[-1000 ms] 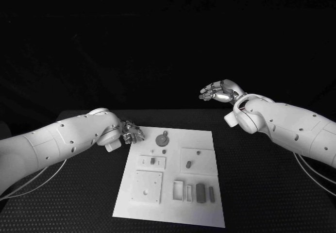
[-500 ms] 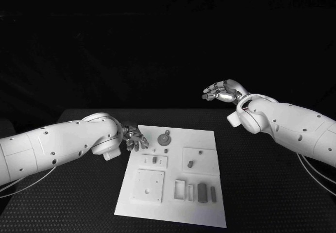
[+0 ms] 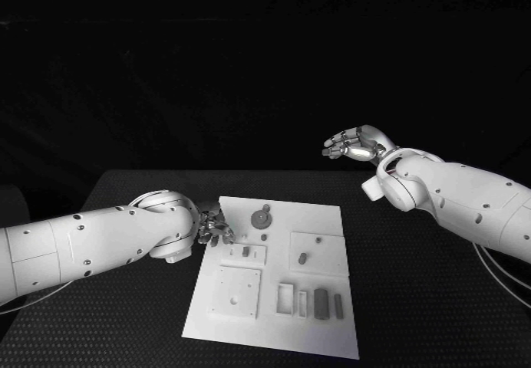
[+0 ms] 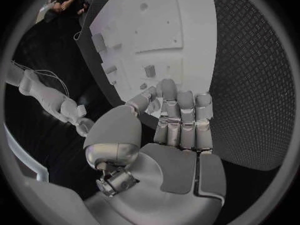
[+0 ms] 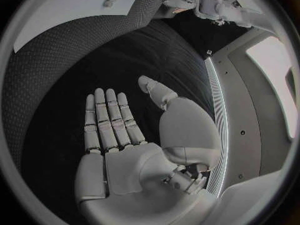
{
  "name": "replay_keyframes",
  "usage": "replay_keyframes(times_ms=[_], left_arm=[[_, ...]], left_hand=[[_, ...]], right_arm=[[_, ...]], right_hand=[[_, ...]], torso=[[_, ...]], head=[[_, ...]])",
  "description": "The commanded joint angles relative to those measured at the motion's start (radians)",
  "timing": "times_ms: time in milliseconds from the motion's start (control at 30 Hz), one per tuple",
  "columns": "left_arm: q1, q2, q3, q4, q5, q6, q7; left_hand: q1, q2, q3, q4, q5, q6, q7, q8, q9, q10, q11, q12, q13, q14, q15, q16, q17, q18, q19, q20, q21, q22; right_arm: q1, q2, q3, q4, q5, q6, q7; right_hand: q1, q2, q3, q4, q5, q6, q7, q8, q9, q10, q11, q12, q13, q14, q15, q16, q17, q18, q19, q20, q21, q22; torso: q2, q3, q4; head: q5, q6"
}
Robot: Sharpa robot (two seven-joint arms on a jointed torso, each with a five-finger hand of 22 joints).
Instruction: Assemble the parts on the task board
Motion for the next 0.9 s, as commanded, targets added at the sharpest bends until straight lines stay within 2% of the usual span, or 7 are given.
replay_keyframes(times_ms=[33,267,467,900], left_arm=[[-0.007,0.007,0.000,0.002,-0.026,-0.014,-0.011],[-0.026,0.028,0.000,-0.021,-0.026,-0.008,-0.020],[-0.037,0.038,0.001,-0.035,-0.026,0.001,-0.027],[-0.042,0.040,0.001,-0.044,-0.026,0.011,-0.035]], left_hand=[[0.012,0.003,-0.005,-0.003,0.008,0.007,-0.003,0.003,-0.002,0.026,-0.019,0.031,0.023,0.038,-0.041,0.025,0.009,0.006,0.015,-0.109,0.025,0.025],[0.007,0.005,-0.005,-0.006,0.014,0.012,-0.011,0.001,-0.003,0.043,-0.028,0.099,0.068,0.069,-0.054,0.077,0.023,0.016,0.036,-0.127,0.079,0.023],[-0.003,0.008,-0.006,0.000,0.015,0.021,-0.015,0.006,0.000,0.044,-0.032,0.119,0.080,0.076,-0.058,0.091,0.025,0.018,0.039,-0.130,0.093,0.022],[-0.009,0.012,-0.006,0.001,0.018,0.026,-0.017,0.009,0.003,0.043,-0.035,0.129,0.086,0.079,-0.060,0.097,0.025,0.019,0.040,-0.133,0.101,0.022]], right_arm=[[0.000,0.000,0.000,0.002,0.000,0.015,0.004],[0.000,0.000,0.000,0.005,0.000,0.015,0.004],[0.000,0.000,0.000,0.006,0.000,0.015,0.004],[0.000,-0.002,0.000,0.009,0.000,0.014,0.004]], right_hand=[[-0.009,-0.002,-0.004,0.000,0.005,-0.009,-0.001,0.005,-0.001,0.007,-0.001,-0.005,-0.001,-0.008,0.003,-0.005,-0.002,-0.007,-0.006,-0.001,-0.006,0.001],[-0.008,-0.002,-0.004,0.000,0.005,-0.009,-0.001,0.005,-0.002,0.007,-0.001,-0.005,-0.001,-0.008,0.003,-0.005,-0.002,-0.007,-0.007,-0.001,-0.006,0.002],[-0.007,-0.002,-0.004,-0.001,0.005,-0.009,-0.001,0.005,-0.002,0.007,-0.001,-0.006,-0.001,-0.008,0.003,-0.005,-0.002,-0.007,-0.007,-0.001,-0.007,0.002],[-0.006,-0.002,-0.003,-0.001,0.005,-0.009,-0.001,0.005,-0.002,0.008,-0.001,-0.006,-0.001,-0.009,0.003,-0.005,-0.002,-0.007,-0.008,-0.001,-0.007,0.003]], torso=[[0.000,0.0002,-0.0009],[0.001,-0.0004,-0.0005],[0.001,0.0006,-0.0014],[0.000,0.0010,0.0000]], head=[[0.002,-0.001],[-0.001,-0.006],[-0.002,-0.010],[-0.003,-0.013]])
